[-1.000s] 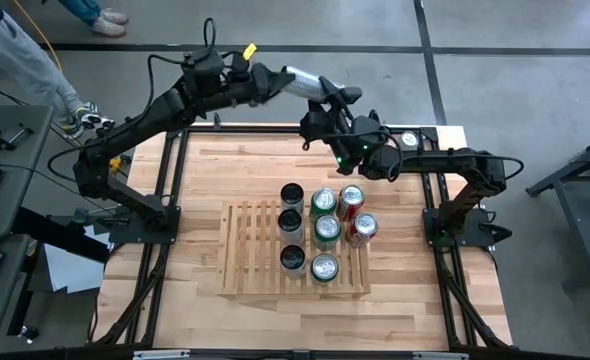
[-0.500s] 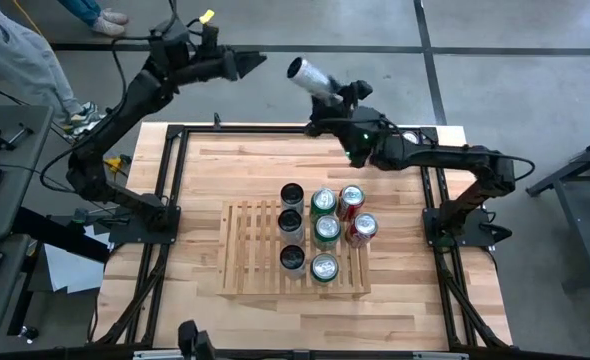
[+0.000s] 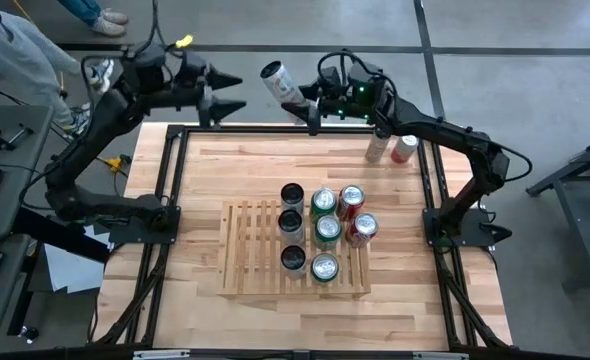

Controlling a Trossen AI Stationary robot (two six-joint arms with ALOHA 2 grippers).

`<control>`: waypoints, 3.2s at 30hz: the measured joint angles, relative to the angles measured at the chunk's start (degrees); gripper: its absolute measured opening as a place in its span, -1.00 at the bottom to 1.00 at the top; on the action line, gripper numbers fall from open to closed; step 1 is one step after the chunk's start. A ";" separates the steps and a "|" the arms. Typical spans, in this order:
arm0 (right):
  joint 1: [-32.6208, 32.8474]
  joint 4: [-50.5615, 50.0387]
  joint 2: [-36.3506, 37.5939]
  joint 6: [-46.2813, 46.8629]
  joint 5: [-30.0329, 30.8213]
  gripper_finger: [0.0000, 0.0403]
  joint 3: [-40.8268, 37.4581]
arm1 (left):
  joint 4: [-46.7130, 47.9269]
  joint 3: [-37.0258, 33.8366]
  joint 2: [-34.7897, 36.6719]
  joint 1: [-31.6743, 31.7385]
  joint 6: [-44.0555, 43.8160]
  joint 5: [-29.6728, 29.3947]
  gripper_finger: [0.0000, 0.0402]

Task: Place canned beverage on shelf
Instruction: Put the left white-yellow soda can on the shelf

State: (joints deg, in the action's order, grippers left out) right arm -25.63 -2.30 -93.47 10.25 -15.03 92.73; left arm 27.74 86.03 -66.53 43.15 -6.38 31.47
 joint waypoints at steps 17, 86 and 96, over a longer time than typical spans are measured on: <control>6.06 11.69 -1.45 5.62 -3.52 0.15 0.00 | -51.43 -21.33 0.75 -10.25 -14.55 -4.97 0.93; 2.69 -28.97 20.69 2.08 4.91 0.89 0.02 | -15.25 -21.22 28.48 -22.63 -14.03 -15.56 0.15; 8.05 -43.81 25.08 -3.66 5.64 0.89 0.02 | -14.37 -21.36 16.63 -45.42 -12.94 -40.40 0.15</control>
State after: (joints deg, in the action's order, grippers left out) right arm -17.58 -46.12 -68.39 6.59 -9.39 92.75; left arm 13.36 64.68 -49.90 -2.27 -19.32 -8.92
